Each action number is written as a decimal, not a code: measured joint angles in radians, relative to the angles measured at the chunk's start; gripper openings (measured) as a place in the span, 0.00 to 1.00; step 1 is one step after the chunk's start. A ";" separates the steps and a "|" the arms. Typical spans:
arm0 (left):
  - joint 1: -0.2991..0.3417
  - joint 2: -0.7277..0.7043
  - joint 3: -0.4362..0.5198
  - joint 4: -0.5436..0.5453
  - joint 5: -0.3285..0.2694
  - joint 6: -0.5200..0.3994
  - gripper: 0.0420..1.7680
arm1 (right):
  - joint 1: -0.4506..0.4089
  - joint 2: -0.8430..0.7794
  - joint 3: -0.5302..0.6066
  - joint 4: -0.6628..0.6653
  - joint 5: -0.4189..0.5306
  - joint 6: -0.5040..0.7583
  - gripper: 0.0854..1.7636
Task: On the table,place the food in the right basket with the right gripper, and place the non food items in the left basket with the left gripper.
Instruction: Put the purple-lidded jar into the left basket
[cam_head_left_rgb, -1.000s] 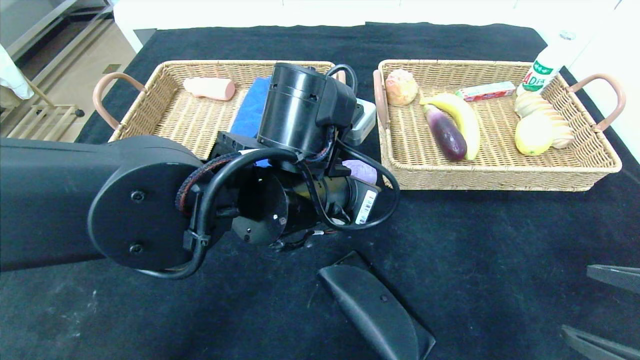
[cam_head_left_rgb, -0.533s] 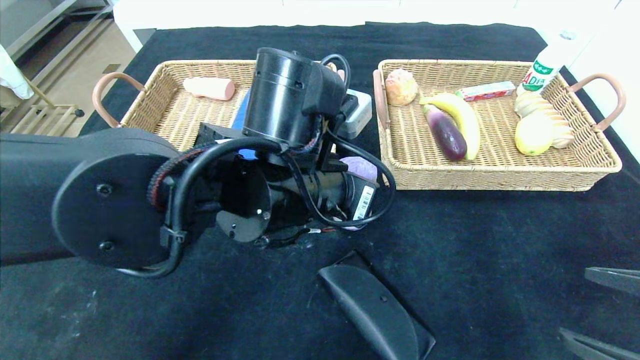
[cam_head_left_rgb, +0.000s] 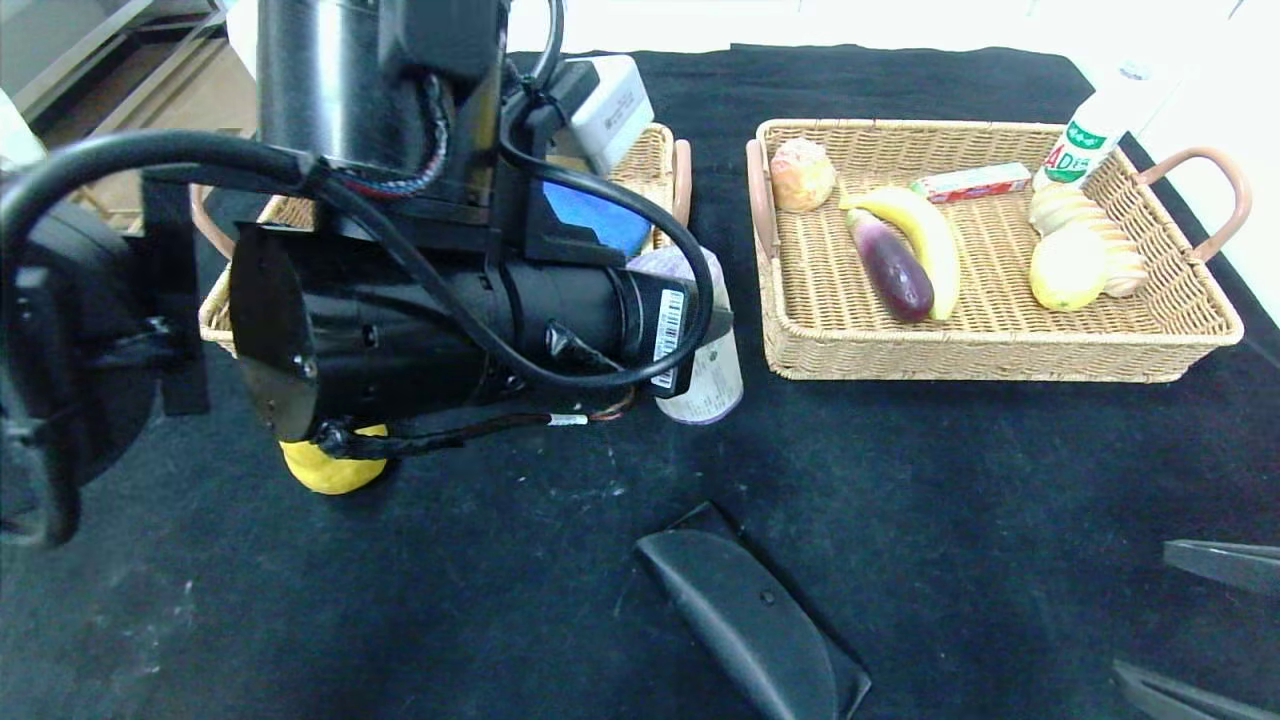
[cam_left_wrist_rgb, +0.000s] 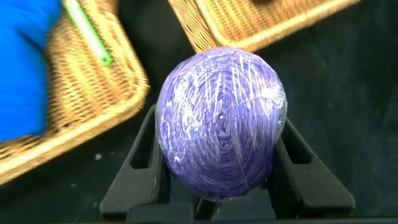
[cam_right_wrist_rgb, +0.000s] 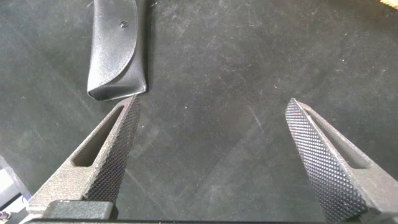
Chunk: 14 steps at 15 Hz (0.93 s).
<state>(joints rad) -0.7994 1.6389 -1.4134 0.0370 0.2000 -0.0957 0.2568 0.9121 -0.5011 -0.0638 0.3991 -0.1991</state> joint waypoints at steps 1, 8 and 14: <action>0.008 -0.012 0.002 0.000 0.001 -0.011 0.48 | 0.000 0.001 0.000 0.000 0.000 0.000 0.97; 0.120 -0.059 -0.022 0.011 -0.029 -0.026 0.48 | 0.001 0.003 0.002 0.000 0.000 0.000 0.97; 0.249 -0.080 -0.040 0.010 -0.031 -0.020 0.48 | 0.002 0.004 0.004 0.000 0.000 -0.001 0.97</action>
<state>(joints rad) -0.5502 1.5587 -1.4538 0.0466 0.1691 -0.1157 0.2587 0.9160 -0.4972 -0.0634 0.3996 -0.2004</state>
